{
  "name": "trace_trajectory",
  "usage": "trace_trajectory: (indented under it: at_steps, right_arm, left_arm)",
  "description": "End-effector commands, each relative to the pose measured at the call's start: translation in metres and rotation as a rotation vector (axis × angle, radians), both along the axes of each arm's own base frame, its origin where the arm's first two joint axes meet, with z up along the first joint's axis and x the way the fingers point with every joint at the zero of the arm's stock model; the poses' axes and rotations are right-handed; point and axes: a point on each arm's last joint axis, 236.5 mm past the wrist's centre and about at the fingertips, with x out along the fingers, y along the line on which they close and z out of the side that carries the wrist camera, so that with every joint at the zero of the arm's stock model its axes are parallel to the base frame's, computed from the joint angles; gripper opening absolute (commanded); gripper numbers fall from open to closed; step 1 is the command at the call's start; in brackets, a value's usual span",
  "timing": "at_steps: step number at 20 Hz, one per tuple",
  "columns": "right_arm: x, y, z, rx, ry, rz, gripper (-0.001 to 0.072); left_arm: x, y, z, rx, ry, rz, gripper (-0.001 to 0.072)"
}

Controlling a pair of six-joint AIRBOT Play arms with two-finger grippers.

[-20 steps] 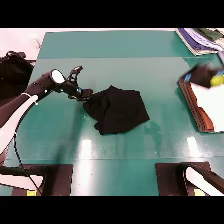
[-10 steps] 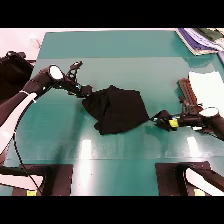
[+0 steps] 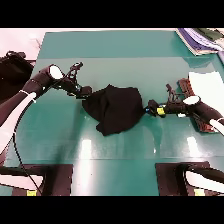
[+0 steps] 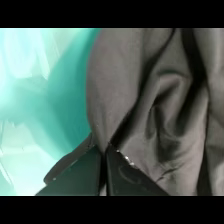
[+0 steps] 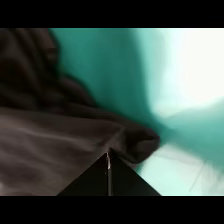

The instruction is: Fold the shirts.

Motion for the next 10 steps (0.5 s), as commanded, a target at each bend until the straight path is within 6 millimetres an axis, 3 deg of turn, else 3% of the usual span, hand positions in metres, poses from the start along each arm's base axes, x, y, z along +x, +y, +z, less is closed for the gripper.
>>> trace_trajectory:
  at_steps: [1,3,6,8,10]
  right_arm:
    - [0.022,-0.005,0.035,-0.065,-0.140,0.052,0.0021]
    - [0.036,-0.025,0.092,-0.139,-0.298,0.078,0.0021]
    - [0.035,-0.059,0.219,-0.211,-0.562,0.068,0.0021]
    - [0.013,-0.077,0.304,-0.274,-0.734,0.051,0.0021]
    - [-0.018,-0.088,0.373,-0.342,-0.874,0.027,0.0020]
  left_arm:
    - [0.005,0.006,0.020,0.019,-0.071,0.000,0.0029]
    - [0.020,0.022,0.075,0.051,-0.249,0.017,0.0029]
    - [0.017,0.048,0.208,0.047,-0.543,0.041,0.0030]
    - [-0.010,0.060,0.310,0.022,-0.771,0.048,0.0029]
    - [-0.055,0.070,0.407,-0.025,-0.993,0.068,0.0029]
